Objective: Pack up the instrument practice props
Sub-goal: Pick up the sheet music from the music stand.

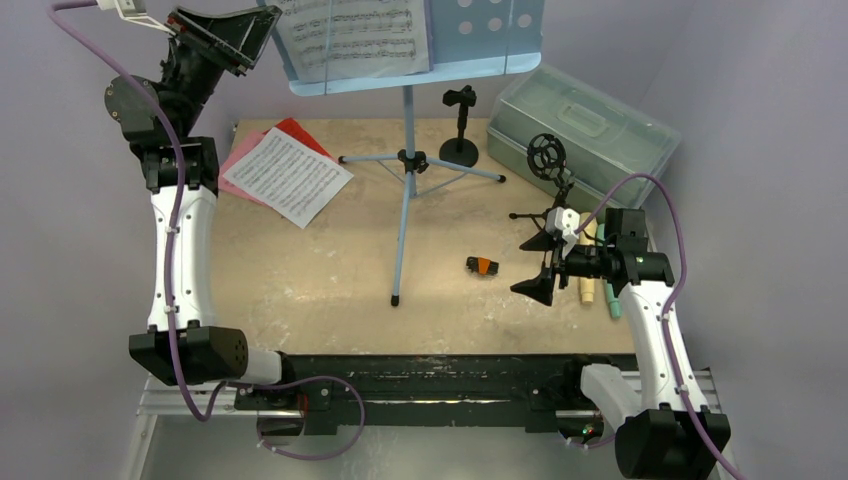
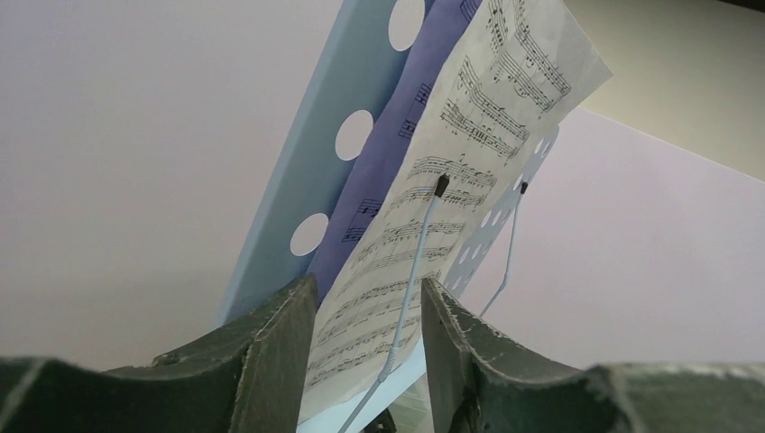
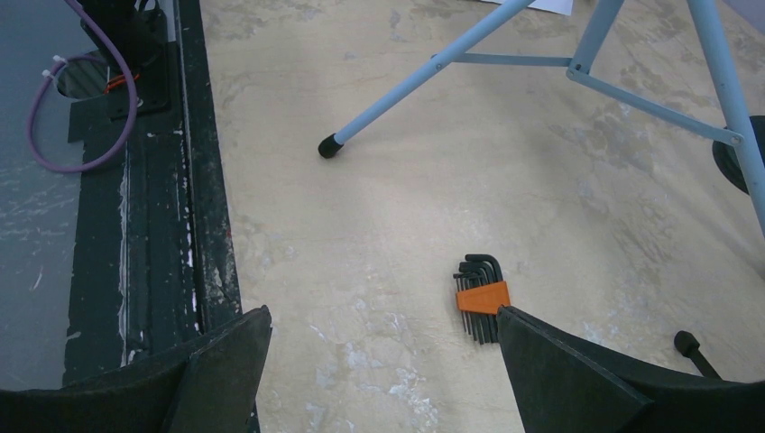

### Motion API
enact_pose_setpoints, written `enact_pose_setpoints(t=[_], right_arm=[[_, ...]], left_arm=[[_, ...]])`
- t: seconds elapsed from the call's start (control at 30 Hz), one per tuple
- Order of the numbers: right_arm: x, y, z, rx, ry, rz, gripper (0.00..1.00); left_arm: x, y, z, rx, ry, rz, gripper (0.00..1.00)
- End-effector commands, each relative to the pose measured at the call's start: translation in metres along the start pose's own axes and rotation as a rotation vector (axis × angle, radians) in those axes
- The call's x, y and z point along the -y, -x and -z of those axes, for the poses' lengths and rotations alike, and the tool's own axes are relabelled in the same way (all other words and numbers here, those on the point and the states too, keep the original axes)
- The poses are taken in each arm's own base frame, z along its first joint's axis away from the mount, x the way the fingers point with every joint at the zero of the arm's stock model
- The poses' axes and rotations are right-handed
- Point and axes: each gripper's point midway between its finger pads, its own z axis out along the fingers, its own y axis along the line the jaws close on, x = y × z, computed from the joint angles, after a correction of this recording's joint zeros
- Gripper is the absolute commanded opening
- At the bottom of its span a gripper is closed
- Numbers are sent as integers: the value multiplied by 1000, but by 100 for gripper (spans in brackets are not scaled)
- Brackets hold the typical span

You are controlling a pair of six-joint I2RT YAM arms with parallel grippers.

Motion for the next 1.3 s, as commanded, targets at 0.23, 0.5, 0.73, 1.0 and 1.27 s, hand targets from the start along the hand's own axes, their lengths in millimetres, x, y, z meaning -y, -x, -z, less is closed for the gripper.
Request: enact_pose_setpoints(t=[0.23,0.5,0.73,1.0,1.27], right_arm=[[-1,4,0,14,9,17,99],[-1,4,0,13,9,15,99],[-1,3,0,14,11,13,99],[0,3,0,13,11,9,99],[0,3,0,13,12,10,99]], left_arm=[[34,10,1,23,-77,-60,30],[37,4,-3,10,-101,-67,28],[44,-2,-6,0,-130,-81,38],[47,-3,-9,-4,-131,-117,21],[52,3,-6,25,-120,-180,0]])
